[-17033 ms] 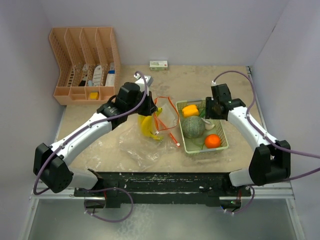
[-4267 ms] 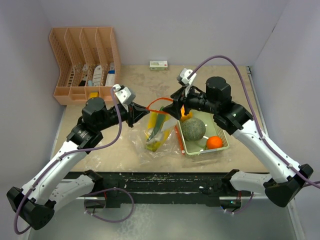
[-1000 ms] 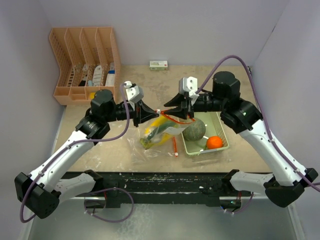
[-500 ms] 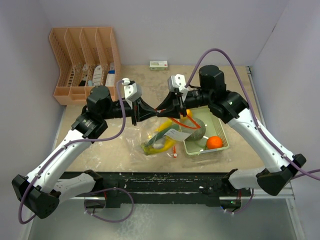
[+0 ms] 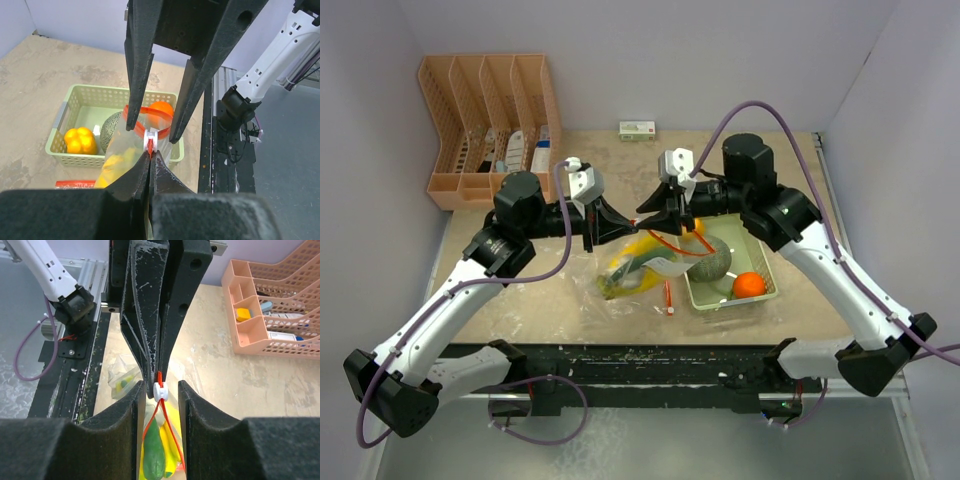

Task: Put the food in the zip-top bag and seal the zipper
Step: Zip the zipper food storage bag at the center of the board.

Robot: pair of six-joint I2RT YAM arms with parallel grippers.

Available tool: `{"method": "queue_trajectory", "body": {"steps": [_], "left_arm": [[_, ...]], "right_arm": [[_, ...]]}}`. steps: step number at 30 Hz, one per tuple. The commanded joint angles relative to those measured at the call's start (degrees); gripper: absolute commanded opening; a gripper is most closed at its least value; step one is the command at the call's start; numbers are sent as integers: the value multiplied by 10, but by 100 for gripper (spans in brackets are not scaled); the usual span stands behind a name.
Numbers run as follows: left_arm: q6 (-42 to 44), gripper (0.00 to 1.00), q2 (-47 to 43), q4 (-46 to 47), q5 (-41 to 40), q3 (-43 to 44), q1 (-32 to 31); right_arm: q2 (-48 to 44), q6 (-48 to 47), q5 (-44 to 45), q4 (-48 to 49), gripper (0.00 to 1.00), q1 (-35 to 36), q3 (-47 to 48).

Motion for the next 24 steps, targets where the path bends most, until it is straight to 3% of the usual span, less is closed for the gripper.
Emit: {"method": "queue_trajectory", "body": {"steps": [1, 10, 15, 19, 22, 24], "left_arm": [[10, 0, -13, 35, 14, 33, 1], [8, 0, -9, 37, 12, 37, 1], [11, 0, -6, 36, 10, 39, 1], [10, 0, -5, 38, 8, 39, 1], [12, 0, -6, 38, 5, 41, 1], [14, 0, -6, 36, 1, 44, 1]], "right_arm": [[-11, -6, 26, 22, 36, 0, -5], [-2, 4, -12, 25, 31, 0, -7], [-5, 3, -12, 23, 18, -1, -9], [-6, 4, -11, 15, 14, 0, -11], [-8, 5, -5, 11, 0, 0, -11], [-13, 8, 7, 14, 0, 0, -14]]}}
